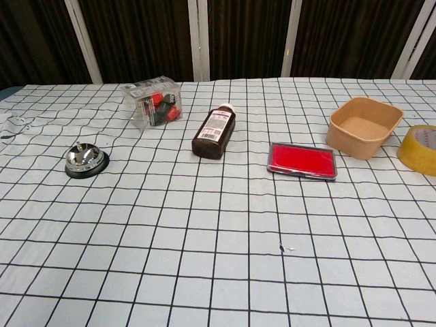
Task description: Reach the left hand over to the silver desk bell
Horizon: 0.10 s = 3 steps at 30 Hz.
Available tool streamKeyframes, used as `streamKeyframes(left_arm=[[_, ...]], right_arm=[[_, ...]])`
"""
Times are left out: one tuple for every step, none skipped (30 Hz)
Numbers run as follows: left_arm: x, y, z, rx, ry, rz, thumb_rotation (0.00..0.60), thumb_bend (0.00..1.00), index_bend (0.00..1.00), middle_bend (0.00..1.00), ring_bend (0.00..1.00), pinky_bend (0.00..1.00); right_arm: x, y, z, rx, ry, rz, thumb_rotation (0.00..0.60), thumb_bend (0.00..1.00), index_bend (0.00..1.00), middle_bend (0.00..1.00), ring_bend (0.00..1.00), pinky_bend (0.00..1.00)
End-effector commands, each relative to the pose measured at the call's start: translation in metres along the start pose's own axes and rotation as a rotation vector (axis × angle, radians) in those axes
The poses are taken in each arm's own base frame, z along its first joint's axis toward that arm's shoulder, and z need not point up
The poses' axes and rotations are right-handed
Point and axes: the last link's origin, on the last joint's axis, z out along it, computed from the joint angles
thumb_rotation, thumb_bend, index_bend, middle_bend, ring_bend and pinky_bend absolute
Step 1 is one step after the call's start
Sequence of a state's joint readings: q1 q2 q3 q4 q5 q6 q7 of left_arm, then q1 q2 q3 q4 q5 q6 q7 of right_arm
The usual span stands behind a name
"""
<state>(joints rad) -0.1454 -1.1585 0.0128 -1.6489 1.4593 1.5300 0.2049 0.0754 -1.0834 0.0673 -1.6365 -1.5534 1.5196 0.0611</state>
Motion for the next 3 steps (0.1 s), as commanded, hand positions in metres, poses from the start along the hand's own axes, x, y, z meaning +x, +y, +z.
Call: streamKeyframes(left_arm=[[0.0018, 0.0008, -0.0042, -0.01, 0.01, -0.008, 0.6, 1.0, 0.0, 0.02, 0.0, 0.0], [0.0024, 0.0012, -0.0052, -0.012, 0.014, -0.011, 0.6, 1.0, 0.0, 0.02, 0.0, 0.0], [0.0034, 0.0011, -0.0065, -0.012, 0.02, -0.012, 0.6, 1.0, 0.0, 0.02, 0.0, 0.0]], right_arm=[[-0.0009, -0.0009, 0.0008, 0.003, -0.001, 0.0, 0.6, 0.25, 0.03, 0.03, 0.09, 0.1], [-0.0014, -0.0009, 0.0012, 0.002, -0.002, -0.001, 0.6, 0.25, 0.03, 0.03, 0.09, 0.1], [-0.0028, -0.0004, 0.0018, 0.0, -0.009, -0.003, 0.6, 0.25, 0.03, 0.03, 0.09, 0.1]])
